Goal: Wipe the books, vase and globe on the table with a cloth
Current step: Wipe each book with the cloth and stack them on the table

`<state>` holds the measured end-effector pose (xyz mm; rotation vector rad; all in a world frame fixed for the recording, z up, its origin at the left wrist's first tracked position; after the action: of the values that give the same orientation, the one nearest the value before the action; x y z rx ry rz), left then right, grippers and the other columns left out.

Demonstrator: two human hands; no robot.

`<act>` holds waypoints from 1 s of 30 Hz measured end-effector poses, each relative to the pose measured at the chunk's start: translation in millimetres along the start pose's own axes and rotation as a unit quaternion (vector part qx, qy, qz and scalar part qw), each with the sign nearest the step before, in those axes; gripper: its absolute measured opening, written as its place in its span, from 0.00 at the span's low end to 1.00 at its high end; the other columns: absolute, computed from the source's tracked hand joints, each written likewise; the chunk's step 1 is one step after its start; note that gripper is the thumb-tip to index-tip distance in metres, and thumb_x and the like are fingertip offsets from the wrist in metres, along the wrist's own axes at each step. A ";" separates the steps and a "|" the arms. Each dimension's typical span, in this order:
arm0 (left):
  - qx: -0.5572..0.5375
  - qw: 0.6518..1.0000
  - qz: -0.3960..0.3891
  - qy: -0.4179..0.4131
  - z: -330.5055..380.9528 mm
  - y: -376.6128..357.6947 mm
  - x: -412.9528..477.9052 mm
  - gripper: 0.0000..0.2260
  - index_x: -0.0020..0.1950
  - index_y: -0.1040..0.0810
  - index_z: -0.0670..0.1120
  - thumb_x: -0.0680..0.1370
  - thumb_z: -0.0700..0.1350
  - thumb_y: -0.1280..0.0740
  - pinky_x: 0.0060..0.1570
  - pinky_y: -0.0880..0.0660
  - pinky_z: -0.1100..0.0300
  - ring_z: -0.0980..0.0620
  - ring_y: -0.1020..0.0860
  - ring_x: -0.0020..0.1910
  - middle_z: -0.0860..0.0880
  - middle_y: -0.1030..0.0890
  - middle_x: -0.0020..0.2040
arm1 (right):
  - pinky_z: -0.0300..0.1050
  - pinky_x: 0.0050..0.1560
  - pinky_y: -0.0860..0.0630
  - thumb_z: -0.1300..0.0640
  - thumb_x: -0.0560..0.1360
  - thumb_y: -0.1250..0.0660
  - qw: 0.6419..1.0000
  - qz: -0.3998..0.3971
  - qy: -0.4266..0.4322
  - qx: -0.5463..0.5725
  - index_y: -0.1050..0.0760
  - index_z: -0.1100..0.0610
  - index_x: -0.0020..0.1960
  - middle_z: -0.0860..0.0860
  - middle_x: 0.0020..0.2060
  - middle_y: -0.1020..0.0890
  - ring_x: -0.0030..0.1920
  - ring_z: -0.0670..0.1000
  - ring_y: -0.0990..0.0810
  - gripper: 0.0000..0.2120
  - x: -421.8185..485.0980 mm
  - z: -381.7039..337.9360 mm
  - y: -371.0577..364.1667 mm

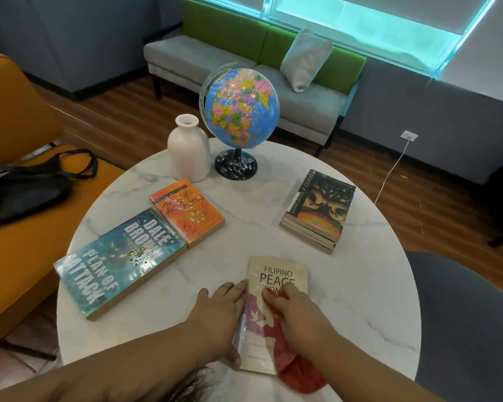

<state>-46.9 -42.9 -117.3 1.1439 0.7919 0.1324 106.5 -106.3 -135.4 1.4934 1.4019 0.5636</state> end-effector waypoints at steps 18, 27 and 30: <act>0.010 0.999 -0.017 0.049 4.0 0.7 -2.9 0.56 0.79 0.62 0.52 0.66 0.63 0.26 0.72 0.50 0.40 0.51 0.61 0.78 0.57 0.64 0.78 | 0.36 0.44 0.28 0.45 0.81 0.44 0.999 -0.006 0.044 -0.018 0.28 0.46 0.66 0.44 0.49 0.27 0.45 0.43 0.26 0.16 38.9 -3.8 20.9; -0.013 0.999 -0.024 0.038 -3.0 -3.1 -1.9 0.56 0.78 0.64 0.52 0.66 0.65 0.27 0.72 0.54 0.39 0.52 0.63 0.77 0.56 0.65 0.78 | 0.40 0.47 0.27 0.44 0.81 0.42 0.998 0.002 0.014 0.065 0.28 0.41 0.48 0.46 0.48 0.24 0.46 0.45 0.24 0.07 34.5 -0.4 23.1; -0.021 0.999 -0.023 0.034 -4.8 -4.6 -1.5 0.56 0.78 0.64 0.52 0.66 0.66 0.28 0.72 0.56 0.39 0.53 0.64 0.77 0.56 0.65 0.78 | 0.44 0.56 0.27 0.48 0.81 0.42 1.000 -0.002 -0.010 0.012 0.31 0.44 0.67 0.48 0.56 0.29 0.54 0.51 0.27 0.15 47.7 5.1 23.3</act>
<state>-52.4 -42.0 -121.3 1.0843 0.8719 0.1500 132.9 -60.3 -130.6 1.5118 1.3998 0.5290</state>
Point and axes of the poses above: each hand's wrist, its own x-axis towards the middle knuckle, its own y-axis out of the back of the hand, z = x × y, the point moved 5 cm from there along x, towards the middle knuckle
